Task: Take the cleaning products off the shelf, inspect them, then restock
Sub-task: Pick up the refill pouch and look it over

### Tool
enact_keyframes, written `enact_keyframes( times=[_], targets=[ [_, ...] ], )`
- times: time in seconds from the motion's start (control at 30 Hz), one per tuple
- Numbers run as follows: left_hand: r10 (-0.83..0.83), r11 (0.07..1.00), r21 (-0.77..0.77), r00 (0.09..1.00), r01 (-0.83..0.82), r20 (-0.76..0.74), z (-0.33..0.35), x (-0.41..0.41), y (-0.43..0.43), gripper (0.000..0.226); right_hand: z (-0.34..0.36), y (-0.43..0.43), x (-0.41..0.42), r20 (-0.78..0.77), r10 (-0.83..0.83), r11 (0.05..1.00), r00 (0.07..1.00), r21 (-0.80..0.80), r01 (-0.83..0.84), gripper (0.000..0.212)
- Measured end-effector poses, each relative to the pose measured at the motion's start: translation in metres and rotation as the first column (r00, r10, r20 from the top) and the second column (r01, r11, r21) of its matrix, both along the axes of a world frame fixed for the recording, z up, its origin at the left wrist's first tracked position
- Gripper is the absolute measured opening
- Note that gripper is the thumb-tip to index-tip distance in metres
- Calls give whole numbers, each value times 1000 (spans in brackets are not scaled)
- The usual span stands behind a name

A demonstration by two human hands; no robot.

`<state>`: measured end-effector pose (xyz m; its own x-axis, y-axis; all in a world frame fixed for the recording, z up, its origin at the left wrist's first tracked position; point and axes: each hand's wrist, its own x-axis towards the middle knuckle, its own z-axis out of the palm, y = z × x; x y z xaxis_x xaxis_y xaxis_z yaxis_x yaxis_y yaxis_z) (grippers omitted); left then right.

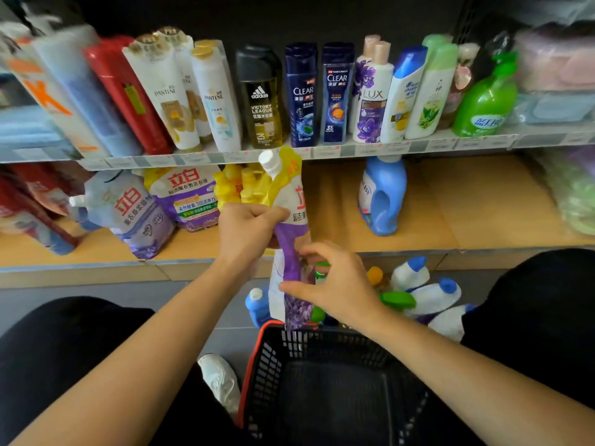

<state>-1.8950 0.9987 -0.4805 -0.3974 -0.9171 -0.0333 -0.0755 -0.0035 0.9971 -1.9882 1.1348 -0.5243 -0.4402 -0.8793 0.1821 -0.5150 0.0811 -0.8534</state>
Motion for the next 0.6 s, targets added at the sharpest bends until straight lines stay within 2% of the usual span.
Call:
enact_keyframes(
  times=[0.1, 0.13, 0.27, 0.37, 0.43, 0.53, 0.6],
  targets=[
    [25, 995, 103, 996, -16, -89, 8, 2, 6, 19, -1, -3, 14, -144, -68, 998, 987, -26, 65, 76],
    [19, 994, 111, 994, -7, -110, 9, 2, 8, 19, -2, -4, 16, -181, -95, 995, 979, -37, 89, 72],
    [-11, 996, 80, 986, 25, -165, 11, 2, 10, 20, 3, -9, 11, -277, -177, 974, 944, -190, 126, 27],
    [-143, 990, -16, 976, 142, -164, 9, 5, 5, 11, 13, -11, -13, -108, -189, 969, 976, -181, 167, 16],
    [-189, 982, -41, 968, 185, -164, -1, 12, -1, 12, 17, -10, -32, -8, -186, 974, 983, -136, 183, 21],
    [53, 995, -75, 996, -59, -77, -23, 26, -15, 15, 23, -2, -49, 195, -116, 980, 974, -138, 144, 27],
    [118, 993, 28, 993, -118, -3, -36, 32, -19, 36, 26, 4, -57, 371, -81, 980, 925, -138, 141, 33]
  ],
)
